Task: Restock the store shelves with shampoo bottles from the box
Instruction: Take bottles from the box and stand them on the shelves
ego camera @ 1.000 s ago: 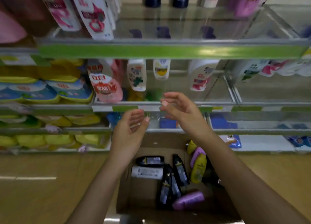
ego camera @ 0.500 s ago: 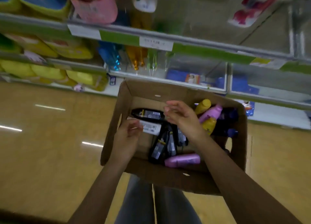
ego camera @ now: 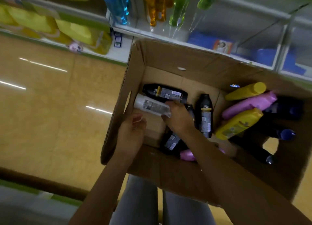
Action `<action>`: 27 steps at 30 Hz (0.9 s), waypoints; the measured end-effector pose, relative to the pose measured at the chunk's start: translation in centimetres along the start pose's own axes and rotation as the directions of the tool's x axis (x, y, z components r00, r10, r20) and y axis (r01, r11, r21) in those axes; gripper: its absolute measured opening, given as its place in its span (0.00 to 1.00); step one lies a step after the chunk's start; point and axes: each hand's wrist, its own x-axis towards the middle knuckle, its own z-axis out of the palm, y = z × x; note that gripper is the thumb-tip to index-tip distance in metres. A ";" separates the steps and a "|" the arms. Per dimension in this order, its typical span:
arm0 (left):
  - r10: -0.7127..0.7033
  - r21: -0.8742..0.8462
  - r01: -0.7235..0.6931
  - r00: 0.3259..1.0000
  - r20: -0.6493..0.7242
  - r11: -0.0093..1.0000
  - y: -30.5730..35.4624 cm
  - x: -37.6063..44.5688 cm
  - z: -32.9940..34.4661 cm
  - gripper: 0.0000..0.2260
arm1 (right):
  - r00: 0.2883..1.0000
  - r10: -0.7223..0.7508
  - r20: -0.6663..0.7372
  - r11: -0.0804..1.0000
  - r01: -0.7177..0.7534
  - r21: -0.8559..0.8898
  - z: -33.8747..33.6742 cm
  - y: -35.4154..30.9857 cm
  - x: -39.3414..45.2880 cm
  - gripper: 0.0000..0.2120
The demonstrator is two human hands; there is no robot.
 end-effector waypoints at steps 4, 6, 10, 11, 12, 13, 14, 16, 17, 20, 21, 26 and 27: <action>-0.023 -0.029 0.024 1.000 0.020 0.999 -0.2 1.0 0.0 0.12 | 1.000 0.016 -0.010 0.971 -0.018 -0.238 2.4 -0.1 0.6 0.29; -0.029 -0.042 0.030 0.999 0.027 0.999 -0.3 1.2 -0.1 0.12 | 0.998 0.023 -0.060 0.958 -0.039 -0.283 3.1 -0.3 0.8 0.29; -0.020 -0.056 0.023 0.998 0.055 0.998 -0.5 1.5 -0.2 0.12 | 0.992 -0.016 -0.124 0.944 -0.026 -0.328 3.6 -0.2 1.3 0.26; -0.013 -0.054 0.017 0.998 0.060 0.998 -0.5 1.5 -0.3 0.12 | 0.994 -0.016 -0.112 0.951 -0.020 -0.310 3.3 -0.2 1.5 0.26; -0.003 -0.052 0.007 0.998 0.063 0.999 -0.5 1.4 -0.4 0.12 | 0.996 -0.010 -0.092 0.958 -0.017 -0.287 2.9 -0.2 1.6 0.26; 0.007 -0.052 -0.003 0.998 0.067 0.999 -0.3 1.4 -0.5 0.12 | 0.997 -0.004 -0.072 0.963 -0.016 -0.270 2.5 -0.2 1.6 0.25; 0.013 -0.052 -0.009 0.997 0.071 0.999 -0.2 1.2 -0.6 0.12 | 0.998 0.000 -0.060 0.965 -0.016 -0.262 2.0 -0.3 1.5 0.24; 0.021 -0.041 -0.018 0.997 0.075 0.999 0.2 0.6 -0.9 0.12 | 0.998 -0.002 -0.058 0.973 -0.011 -0.230 1.0 -0.5 1.0 0.21; 0.028 -0.032 -0.025 0.997 0.075 0.999 0.4 0.2 -1.0 0.12 | 0.998 -0.008 -0.065 0.979 -0.005 -0.203 0.5 -0.7 0.6 0.19; 0.052 -0.011 -0.051 0.995 0.081 0.999 1.5 -1.1 -1.5 0.12 | 0.993 -0.043 -0.112 0.994 0.031 -0.109 -1.8 -1.4 -1.1 0.20; 0.064 0.000 -0.065 0.995 0.081 0.998 1.9 -1.6 -1.6 0.12 | 0.990 -0.054 -0.131 0.997 0.045 -0.070 -2.6 -1.5 -1.7 0.22; 0.199 -0.002 -0.200 0.977 0.072 0.980 4.6 -4.4 -2.6 0.10 | 0.978 -0.037 -0.204 0.967 0.087 0.241 -6.6 -1.9 -5.1 0.24; 0.222 -0.017 -0.222 0.972 0.070 0.975 5.3 -5.0 -2.7 0.09 | 0.982 -0.017 -0.188 0.939 0.080 0.334 -7.5 -2.2 -5.9 0.25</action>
